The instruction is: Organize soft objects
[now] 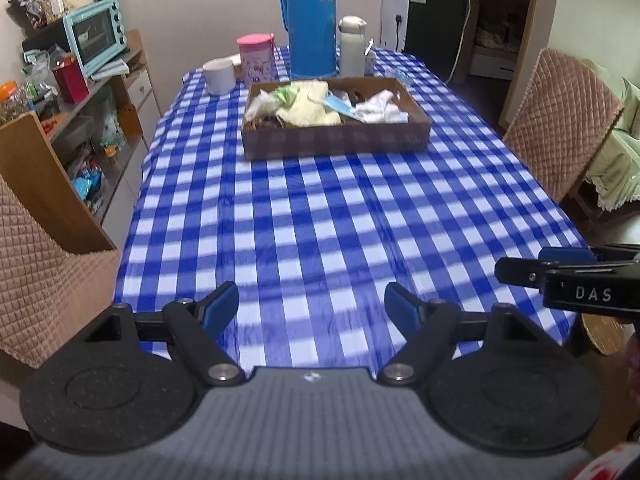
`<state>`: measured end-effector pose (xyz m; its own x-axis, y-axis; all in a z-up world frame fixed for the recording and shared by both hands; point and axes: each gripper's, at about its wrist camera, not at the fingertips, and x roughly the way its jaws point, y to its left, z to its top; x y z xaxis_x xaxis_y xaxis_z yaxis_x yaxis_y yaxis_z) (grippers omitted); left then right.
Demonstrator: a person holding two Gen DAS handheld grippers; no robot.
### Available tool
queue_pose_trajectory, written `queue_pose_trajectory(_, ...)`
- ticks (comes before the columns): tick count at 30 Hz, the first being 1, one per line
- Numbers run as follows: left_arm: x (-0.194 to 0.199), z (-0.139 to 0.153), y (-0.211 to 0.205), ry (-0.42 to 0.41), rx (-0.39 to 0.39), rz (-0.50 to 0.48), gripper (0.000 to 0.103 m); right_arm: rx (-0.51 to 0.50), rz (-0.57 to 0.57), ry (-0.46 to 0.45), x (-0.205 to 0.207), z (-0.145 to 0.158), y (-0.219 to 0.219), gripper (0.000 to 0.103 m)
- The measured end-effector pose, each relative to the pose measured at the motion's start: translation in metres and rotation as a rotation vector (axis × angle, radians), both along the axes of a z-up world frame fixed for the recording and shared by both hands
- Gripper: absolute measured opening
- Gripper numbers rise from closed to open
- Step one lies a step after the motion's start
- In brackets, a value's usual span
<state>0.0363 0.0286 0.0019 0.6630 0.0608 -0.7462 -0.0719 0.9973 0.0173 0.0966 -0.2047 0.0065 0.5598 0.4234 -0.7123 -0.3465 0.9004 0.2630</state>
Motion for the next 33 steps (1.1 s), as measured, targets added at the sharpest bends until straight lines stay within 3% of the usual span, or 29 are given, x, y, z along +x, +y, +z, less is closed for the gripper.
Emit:
queue_pose_trajectory(14,-0.044,-0.003,-0.003,0.006,-0.031,-0.037,0.079,-0.021,0.002,0.017,-0.056,0.001,0.004,0.063)
queue_pose_trajectory(33,-0.048,-0.006,-0.012,0.010,-0.044,-0.048,0.079,-0.022,0.004,0.018,-0.064,0.004,-0.001,0.063)
